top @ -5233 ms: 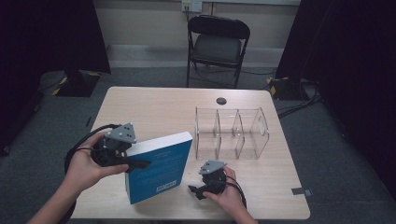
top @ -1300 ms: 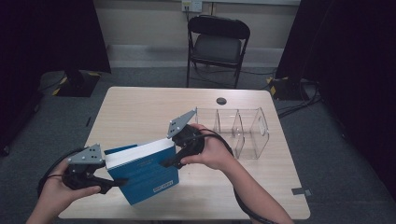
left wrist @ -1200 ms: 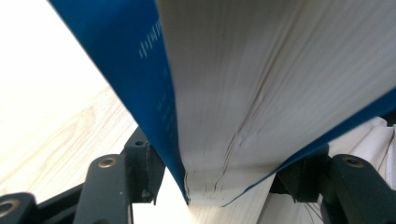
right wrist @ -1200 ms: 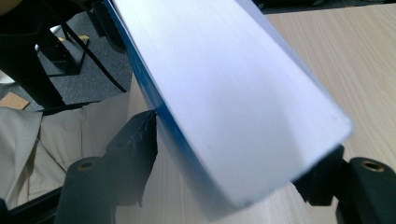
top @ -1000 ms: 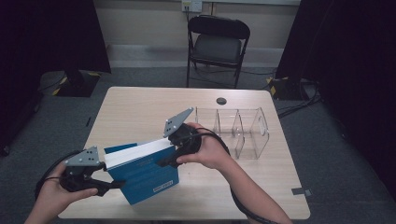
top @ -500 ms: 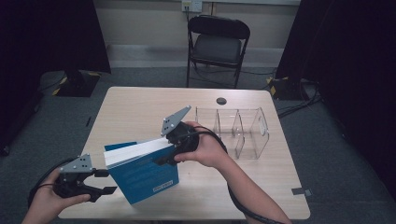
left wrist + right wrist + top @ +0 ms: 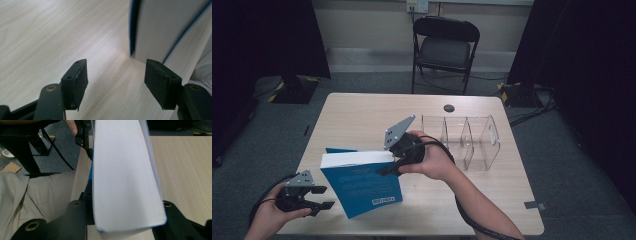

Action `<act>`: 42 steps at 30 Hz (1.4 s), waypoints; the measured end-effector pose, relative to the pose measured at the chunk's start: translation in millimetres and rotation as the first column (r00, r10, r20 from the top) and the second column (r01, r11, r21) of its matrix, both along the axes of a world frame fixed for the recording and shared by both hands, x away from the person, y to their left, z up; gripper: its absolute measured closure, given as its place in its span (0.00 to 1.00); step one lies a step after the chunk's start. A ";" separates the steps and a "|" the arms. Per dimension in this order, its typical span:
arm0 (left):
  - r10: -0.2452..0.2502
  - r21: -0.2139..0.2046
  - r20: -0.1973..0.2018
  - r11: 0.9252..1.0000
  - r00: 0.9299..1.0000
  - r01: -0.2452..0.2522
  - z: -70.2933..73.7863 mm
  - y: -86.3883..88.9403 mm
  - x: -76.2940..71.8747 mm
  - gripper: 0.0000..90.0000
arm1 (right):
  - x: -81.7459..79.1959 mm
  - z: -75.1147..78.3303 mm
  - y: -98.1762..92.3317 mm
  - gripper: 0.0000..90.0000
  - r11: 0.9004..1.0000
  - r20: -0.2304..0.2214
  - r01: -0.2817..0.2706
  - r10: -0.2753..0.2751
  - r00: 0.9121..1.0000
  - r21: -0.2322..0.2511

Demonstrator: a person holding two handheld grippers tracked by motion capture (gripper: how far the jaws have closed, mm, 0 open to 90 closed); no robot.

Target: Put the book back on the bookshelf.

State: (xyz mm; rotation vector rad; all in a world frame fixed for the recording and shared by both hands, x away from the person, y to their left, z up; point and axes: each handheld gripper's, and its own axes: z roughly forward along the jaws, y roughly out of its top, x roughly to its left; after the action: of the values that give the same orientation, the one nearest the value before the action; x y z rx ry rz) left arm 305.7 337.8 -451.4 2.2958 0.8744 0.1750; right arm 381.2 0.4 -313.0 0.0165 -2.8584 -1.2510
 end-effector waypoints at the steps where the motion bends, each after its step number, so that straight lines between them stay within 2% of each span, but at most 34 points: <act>1: 0.002 0.003 -0.001 1.000 1.000 -0.002 -2.4 0.2 0.3 0.39 | -1.1 0.4 0.5 0.69 1.000 -0.001 0.012 -0.012 1.000 -0.006; 4: 0.002 0.018 -0.004 1.000 1.000 -0.002 -7.6 1.1 0.2 0.39 | -1.6 0.9 -0.4 0.69 1.000 0.000 0.013 -0.013 1.000 -0.012; 8: 0.003 0.015 0.005 1.000 1.000 -0.003 -13.0 -0.7 -0.7 0.40 | -3.4 0.1 -4.6 0.69 0.999 -0.003 0.038 -0.038 0.999 -0.003; 10: 0.000 0.017 -0.007 1.000 1.000 0.000 -14.1 -3.2 -1.4 0.40 | -4.0 0.0 -7.1 0.69 0.998 -0.003 0.055 -0.055 0.998 -0.002; 16: -0.011 0.013 0.027 1.000 1.000 0.011 -16.0 -15.8 0.2 0.40 | -0.5 1.6 -27.7 0.69 0.994 0.000 0.108 -0.108 0.994 -0.016; 22: -0.049 0.028 0.044 0.998 0.998 0.048 -23.6 -35.4 6.6 0.39 | -1.1 4.8 -51.8 0.69 0.986 -0.008 0.158 -0.159 0.987 -0.059; 25: -0.053 0.041 0.049 0.998 0.997 0.051 -26.5 -40.4 8.3 0.39 | -6.7 8.2 -49.6 0.69 0.982 0.002 0.163 -0.164 0.987 -0.100; 28: -0.058 0.056 0.060 0.997 0.997 0.054 -31.3 -39.2 10.1 0.39 | -7.9 9.5 -47.7 0.68 0.979 0.011 0.168 -0.167 0.986 -0.115; 29: -0.047 0.049 0.061 0.998 0.997 0.044 -33.4 -38.5 10.2 0.38 | -7.6 9.4 -47.5 0.68 0.978 0.011 0.172 -0.172 0.985 -0.114; 33: -0.057 0.026 0.084 0.998 0.995 0.055 -36.5 -37.0 12.0 0.38 | -7.6 11.6 -43.9 0.66 0.977 0.035 0.162 -0.159 0.987 -0.137; 35: -0.068 0.018 0.103 0.998 0.992 0.067 -38.7 -37.5 12.4 0.35 | -8.1 14.1 -40.5 0.66 0.974 0.047 0.153 -0.147 0.988 -0.164; 38: -0.092 -0.021 0.144 0.995 0.985 0.096 -44.2 -36.6 12.9 0.29 | -8.4 15.5 -33.1 0.66 0.970 0.047 0.149 -0.142 0.989 -0.194; 40: -0.089 -0.038 0.146 0.995 0.985 0.095 -45.6 -35.6 12.3 0.29 | -9.0 16.0 -30.7 0.66 0.968 0.051 0.147 -0.140 0.989 -0.205; 41: -0.100 -0.038 0.166 0.993 0.981 0.108 -46.7 -33.6 12.7 0.29 | -9.1 16.0 -30.6 0.66 0.967 0.050 0.152 -0.144 0.988 -0.205; 42: -0.091 -0.059 0.164 0.993 0.982 0.102 -48.3 -33.6 11.9 0.28 | -9.2 15.5 -31.1 0.67 0.967 0.049 0.157 -0.150 0.987 -0.202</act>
State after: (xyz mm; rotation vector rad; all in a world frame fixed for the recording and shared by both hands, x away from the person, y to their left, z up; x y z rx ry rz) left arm 317.6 304.1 -499.7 2.2214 0.6751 0.2797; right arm 372.0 -30.7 -297.5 -0.1939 -3.0536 -0.9767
